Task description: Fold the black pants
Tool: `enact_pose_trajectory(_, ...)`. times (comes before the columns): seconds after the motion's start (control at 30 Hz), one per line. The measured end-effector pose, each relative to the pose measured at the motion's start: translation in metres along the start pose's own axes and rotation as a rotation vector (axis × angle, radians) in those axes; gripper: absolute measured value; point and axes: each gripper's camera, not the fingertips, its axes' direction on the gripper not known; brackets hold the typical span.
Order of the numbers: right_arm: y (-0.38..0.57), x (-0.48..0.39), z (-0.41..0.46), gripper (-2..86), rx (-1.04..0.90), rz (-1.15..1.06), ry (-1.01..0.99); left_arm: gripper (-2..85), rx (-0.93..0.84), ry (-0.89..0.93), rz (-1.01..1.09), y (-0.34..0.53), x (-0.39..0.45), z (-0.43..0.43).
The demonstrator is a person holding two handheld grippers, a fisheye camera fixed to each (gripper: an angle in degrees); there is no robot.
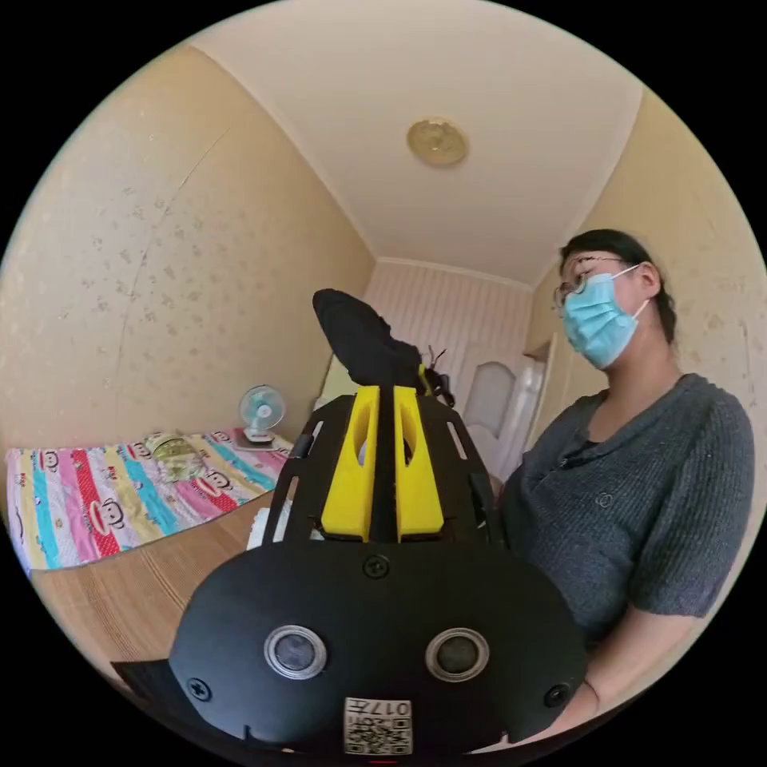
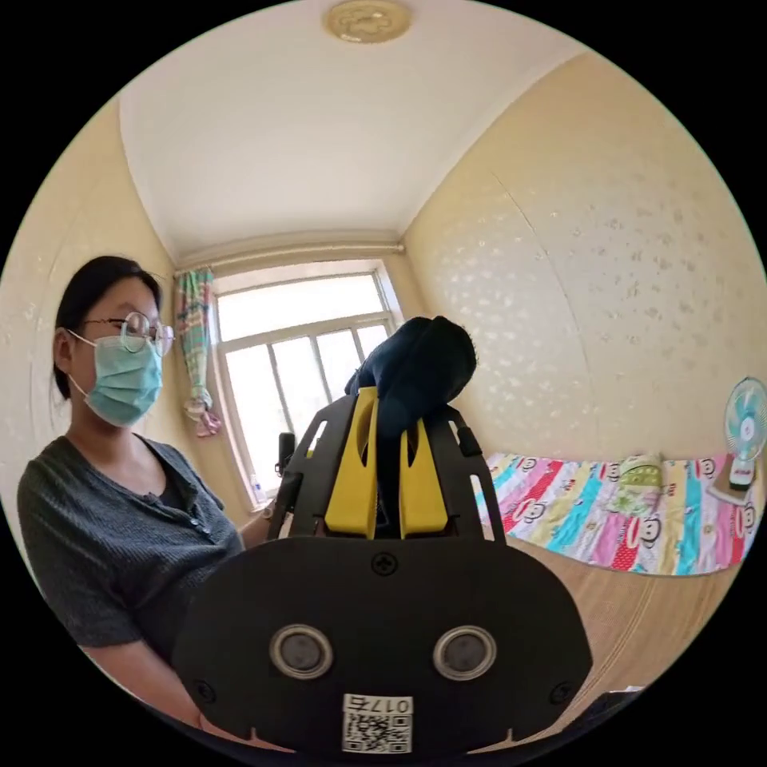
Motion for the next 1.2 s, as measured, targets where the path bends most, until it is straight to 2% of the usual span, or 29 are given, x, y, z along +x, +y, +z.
enact_pose_trajectory(0.2,0.001,-0.105,0.023,-0.4,-0.027,-0.18,0.235,5.7,-0.008,0.114,-0.198,0.043,-0.017,0.075)
enact_pose_trajectory(0.27,0.004,-0.126,0.018,-0.4,-0.008,-0.212,0.24,9.1,0.004,0.152,-0.233,0.049,-0.023,0.084)
enact_pose_trajectory(0.33,0.005,-0.143,0.012,-0.4,-0.005,-0.233,0.194,19.7,-0.026,0.221,-0.309,0.05,-0.04,0.095)
enact_pose_trajectory(0.47,0.008,-0.184,0.004,-0.5,-0.001,-0.282,0.133,21.1,-0.02,0.246,-0.367,0.045,-0.057,0.113)
enact_pose_trajectory(0.57,0.01,-0.212,-0.005,-0.5,-0.034,-0.333,0.14,17.8,0.032,0.211,-0.391,0.03,-0.062,0.124)
enact_pose_trajectory(0.63,0.012,-0.226,-0.017,-0.4,-0.034,-0.352,0.14,8.1,0.093,0.153,-0.317,0.009,-0.053,0.124)
enact_pose_trajectory(0.7,0.015,-0.237,-0.031,-0.5,-0.024,-0.336,0.128,0.5,0.144,0.228,-0.212,-0.012,-0.041,0.124)
enact_pose_trajectory(0.77,0.018,-0.244,-0.043,-0.4,-0.003,-0.334,0.102,-0.2,0.154,0.187,-0.144,-0.035,-0.027,0.122)
enact_pose_trajectory(0.8,0.02,-0.249,-0.049,-0.4,0.018,-0.344,0.082,-0.2,0.125,0.101,-0.101,-0.05,-0.019,0.123)
enact_pose_trajectory(0.83,0.021,-0.251,-0.052,-0.4,0.028,-0.349,0.072,0.0,0.1,0.014,-0.099,-0.06,-0.018,0.124)
enact_pose_trajectory(0.9,0.023,-0.257,-0.061,-0.4,0.059,-0.336,0.036,1.4,0.081,0.004,-0.179,-0.063,-0.035,0.124)
enact_pose_trajectory(0.97,0.023,-0.262,-0.065,-0.4,0.077,-0.33,0.013,6.9,0.015,0.141,-0.297,-0.057,-0.065,0.135)
enact_pose_trajectory(1.03,0.023,-0.267,-0.066,-0.4,0.087,-0.334,-0.015,17.7,-0.107,0.362,-0.489,-0.032,-0.105,0.168)
enact_pose_trajectory(1.13,0.021,-0.272,-0.062,-0.4,0.086,-0.332,-0.051,22.2,-0.193,0.624,-0.678,0.005,-0.131,0.215)
enact_pose_trajectory(1.2,0.017,-0.273,-0.058,-0.4,0.075,-0.31,-0.046,22.5,-0.201,0.77,-0.728,0.016,-0.135,0.234)
